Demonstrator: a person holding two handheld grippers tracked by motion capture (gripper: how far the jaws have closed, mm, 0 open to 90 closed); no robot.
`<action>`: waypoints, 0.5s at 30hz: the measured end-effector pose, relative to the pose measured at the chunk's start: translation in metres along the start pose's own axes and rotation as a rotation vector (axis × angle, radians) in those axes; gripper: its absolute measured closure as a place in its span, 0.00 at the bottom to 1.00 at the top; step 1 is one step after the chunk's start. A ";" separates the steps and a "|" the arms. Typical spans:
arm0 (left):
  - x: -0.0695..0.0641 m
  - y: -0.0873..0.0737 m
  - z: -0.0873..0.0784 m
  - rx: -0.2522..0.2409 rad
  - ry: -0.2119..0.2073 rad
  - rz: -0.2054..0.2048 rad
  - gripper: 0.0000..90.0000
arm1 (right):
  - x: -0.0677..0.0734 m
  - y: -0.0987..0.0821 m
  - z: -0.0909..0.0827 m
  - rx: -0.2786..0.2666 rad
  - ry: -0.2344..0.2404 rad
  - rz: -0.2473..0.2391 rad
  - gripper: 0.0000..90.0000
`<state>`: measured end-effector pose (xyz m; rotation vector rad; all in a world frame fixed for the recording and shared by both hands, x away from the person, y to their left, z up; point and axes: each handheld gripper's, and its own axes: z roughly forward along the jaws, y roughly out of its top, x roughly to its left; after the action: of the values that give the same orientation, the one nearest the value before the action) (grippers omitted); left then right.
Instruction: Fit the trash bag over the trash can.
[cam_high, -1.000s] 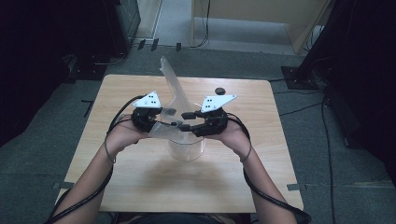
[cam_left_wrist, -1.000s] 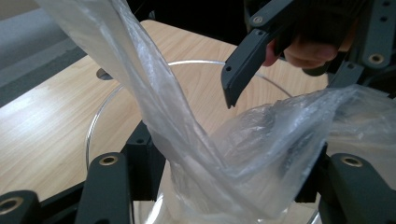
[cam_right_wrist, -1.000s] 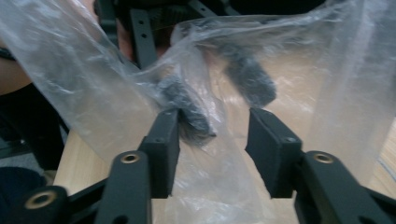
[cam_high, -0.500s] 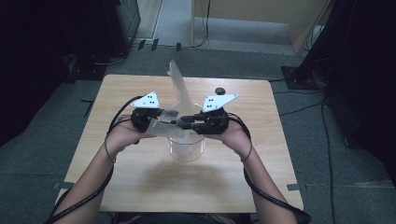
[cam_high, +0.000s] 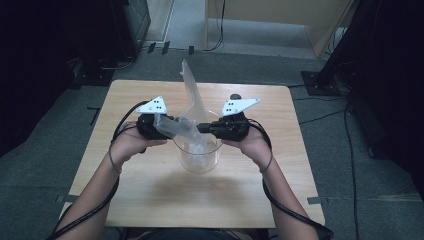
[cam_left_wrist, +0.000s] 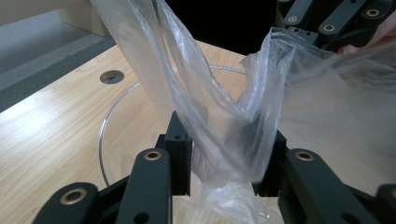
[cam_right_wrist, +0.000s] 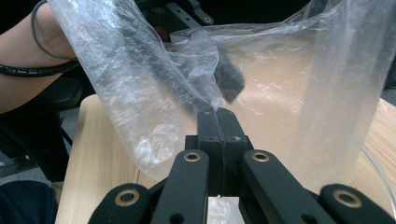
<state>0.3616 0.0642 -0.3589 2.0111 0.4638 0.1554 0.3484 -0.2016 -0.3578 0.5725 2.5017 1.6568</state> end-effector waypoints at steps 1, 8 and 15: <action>0.000 0.000 0.000 0.000 0.000 0.000 0.74 | 0.000 0.000 0.000 0.000 0.000 0.000 1.00; 0.003 0.001 -0.002 0.007 0.038 -0.021 0.90 | -0.001 0.001 -0.007 0.010 -0.034 0.023 1.00; 0.012 -0.002 -0.006 0.018 0.055 -0.049 0.97 | -0.006 -0.005 -0.016 0.015 -0.079 0.033 1.00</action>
<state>0.3701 0.0747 -0.3585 2.0150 0.5510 0.1767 0.3486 -0.2196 -0.3563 0.6712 2.4643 1.5945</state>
